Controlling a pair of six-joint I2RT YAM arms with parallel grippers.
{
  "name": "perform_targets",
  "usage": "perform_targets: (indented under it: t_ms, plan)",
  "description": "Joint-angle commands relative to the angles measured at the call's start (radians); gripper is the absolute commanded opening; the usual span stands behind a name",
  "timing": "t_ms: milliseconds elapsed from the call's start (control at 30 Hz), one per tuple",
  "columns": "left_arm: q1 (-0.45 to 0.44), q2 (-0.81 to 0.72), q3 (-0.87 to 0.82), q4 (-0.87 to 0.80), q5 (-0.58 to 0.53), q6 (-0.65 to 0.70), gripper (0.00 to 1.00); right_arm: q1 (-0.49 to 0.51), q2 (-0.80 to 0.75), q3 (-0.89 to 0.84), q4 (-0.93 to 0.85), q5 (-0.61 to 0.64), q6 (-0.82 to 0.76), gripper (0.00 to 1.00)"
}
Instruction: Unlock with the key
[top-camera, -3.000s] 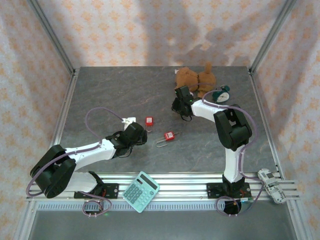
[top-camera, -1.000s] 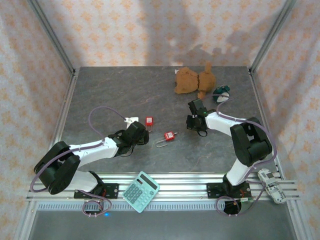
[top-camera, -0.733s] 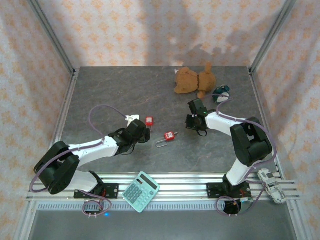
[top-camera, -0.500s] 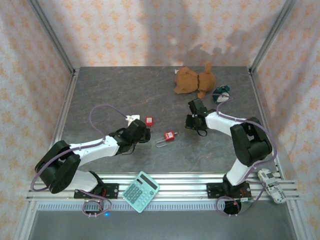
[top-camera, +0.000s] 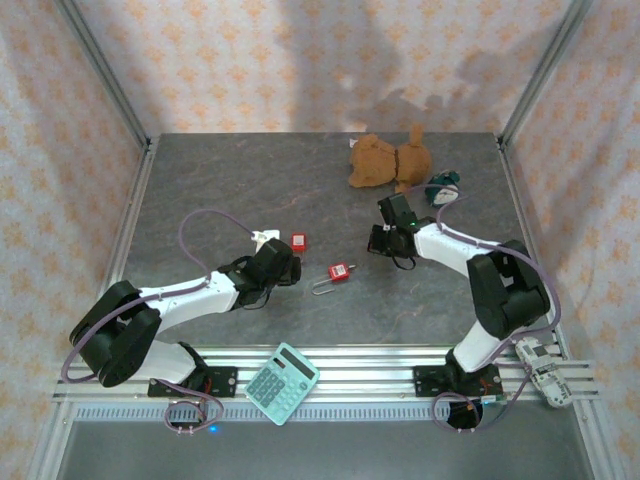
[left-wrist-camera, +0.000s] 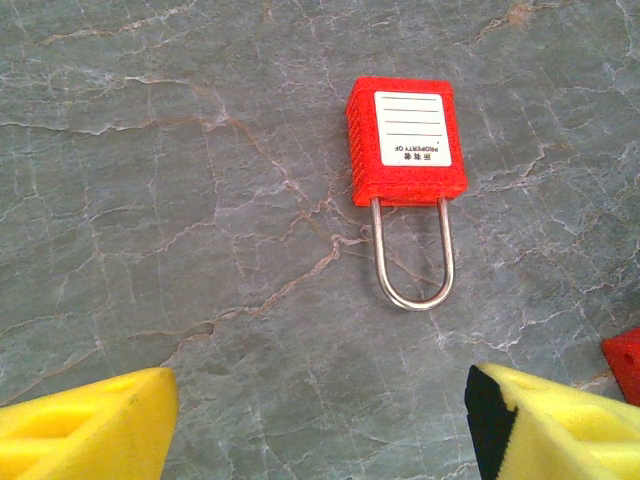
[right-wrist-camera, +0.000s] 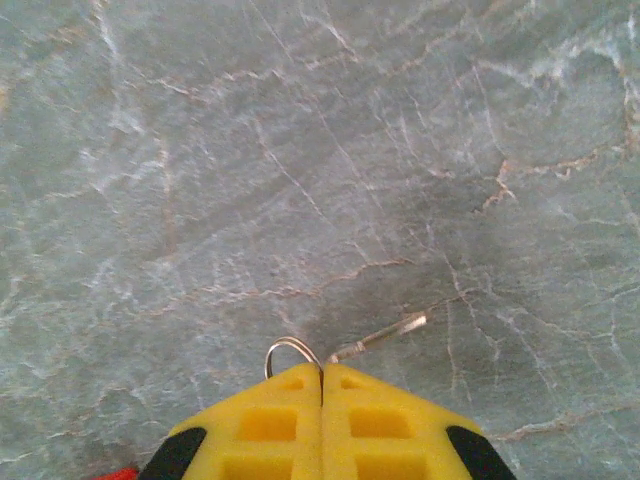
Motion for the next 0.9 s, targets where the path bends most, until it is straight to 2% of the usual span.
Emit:
perform_targets:
  t_ms: [0,167,333,433,533,600,700,767,800,867]
  plan:
    - [-0.008,0.014,0.033,-0.025,0.002,0.012,0.76,0.001,-0.053,-0.015,0.027,0.001,0.008,0.0]
    - [-0.009,-0.001,0.024,0.009,0.023,0.028,0.76,0.01,-0.093,-0.006,0.018,0.003,0.012,0.0]
    - [-0.053,-0.06,-0.041,0.18,0.04,0.131,0.76,0.057,-0.135,0.036,-0.021,0.023,0.002,0.0]
    - [-0.11,-0.105,-0.093,0.319,0.006,0.216,0.78,0.094,-0.159,0.069,-0.051,0.037,0.002,0.0]
    - [-0.188,-0.126,-0.165,0.511,-0.092,0.323,0.78,0.135,-0.179,0.111,-0.086,0.05,0.0,0.0]
    - [-0.23,-0.114,-0.249,0.75,-0.135,0.407,0.78,0.159,-0.193,0.136,-0.102,0.048,0.0,0.0]
    - [-0.242,-0.022,-0.369,1.17,-0.114,0.522,0.76,0.187,-0.218,0.166,-0.121,0.038,0.006,0.0]
    - [-0.242,0.072,-0.406,1.383,-0.093,0.602,0.76,0.203,-0.234,0.183,-0.128,0.022,0.013,0.0]
    - [-0.245,0.125,-0.411,1.467,-0.073,0.642,0.76,0.211,-0.242,0.19,-0.131,0.01,0.017,0.0]
    - [-0.253,0.176,-0.374,1.444,-0.023,0.727,0.78,0.225,-0.258,0.2,-0.133,-0.011,0.025,0.0]
